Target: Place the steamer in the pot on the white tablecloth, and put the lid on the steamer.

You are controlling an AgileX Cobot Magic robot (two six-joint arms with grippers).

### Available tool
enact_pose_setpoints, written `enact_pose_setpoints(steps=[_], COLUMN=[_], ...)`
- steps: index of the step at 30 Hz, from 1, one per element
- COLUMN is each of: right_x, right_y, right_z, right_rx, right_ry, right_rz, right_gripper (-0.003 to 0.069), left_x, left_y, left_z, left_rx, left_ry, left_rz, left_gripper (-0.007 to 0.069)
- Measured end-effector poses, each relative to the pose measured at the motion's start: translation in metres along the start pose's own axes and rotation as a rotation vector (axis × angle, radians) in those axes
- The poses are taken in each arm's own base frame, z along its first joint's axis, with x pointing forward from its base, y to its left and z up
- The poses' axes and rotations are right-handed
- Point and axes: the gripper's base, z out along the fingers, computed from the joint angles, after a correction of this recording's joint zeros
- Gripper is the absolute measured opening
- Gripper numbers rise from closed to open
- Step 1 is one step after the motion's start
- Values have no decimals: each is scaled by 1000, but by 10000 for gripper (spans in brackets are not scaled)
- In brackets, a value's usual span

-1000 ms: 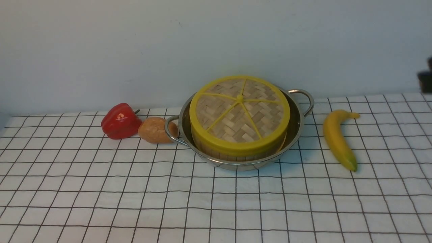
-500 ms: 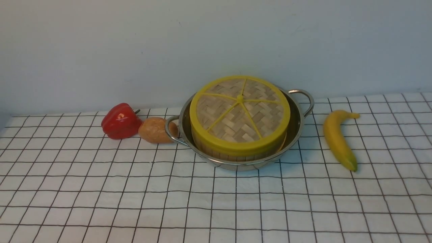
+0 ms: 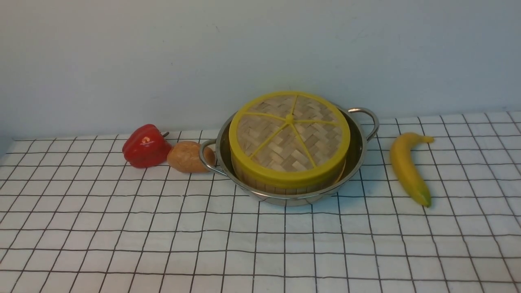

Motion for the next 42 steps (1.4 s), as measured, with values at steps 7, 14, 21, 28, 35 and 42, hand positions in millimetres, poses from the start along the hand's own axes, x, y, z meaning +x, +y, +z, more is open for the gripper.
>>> enact_pose_setpoints(steps=[7, 14, 21, 28, 35, 42], right_x=[2, 2, 2, 4, 5, 5], right_y=[8, 11, 12, 15, 17, 18], right_z=[0, -1, -1, -1, -2, -2], right_rx=[-136, -173, -178, -220, -248, -251], right_ry=[35, 43, 44, 48, 48, 48], right_rz=[35, 69, 58, -56, -112, -115], right_gripper=[172, 185, 201, 216, 233, 240], left_x=[0, 0, 0, 0, 0, 0], left_y=[0, 0, 0, 0, 0, 0], left_z=[0, 0, 0, 0, 0, 0], left_rx=[0, 0, 0, 0, 0, 0], left_ry=[0, 0, 0, 0, 0, 0], left_rz=[0, 0, 0, 0, 0, 0], left_gripper=[243, 243, 243, 243, 243, 243])
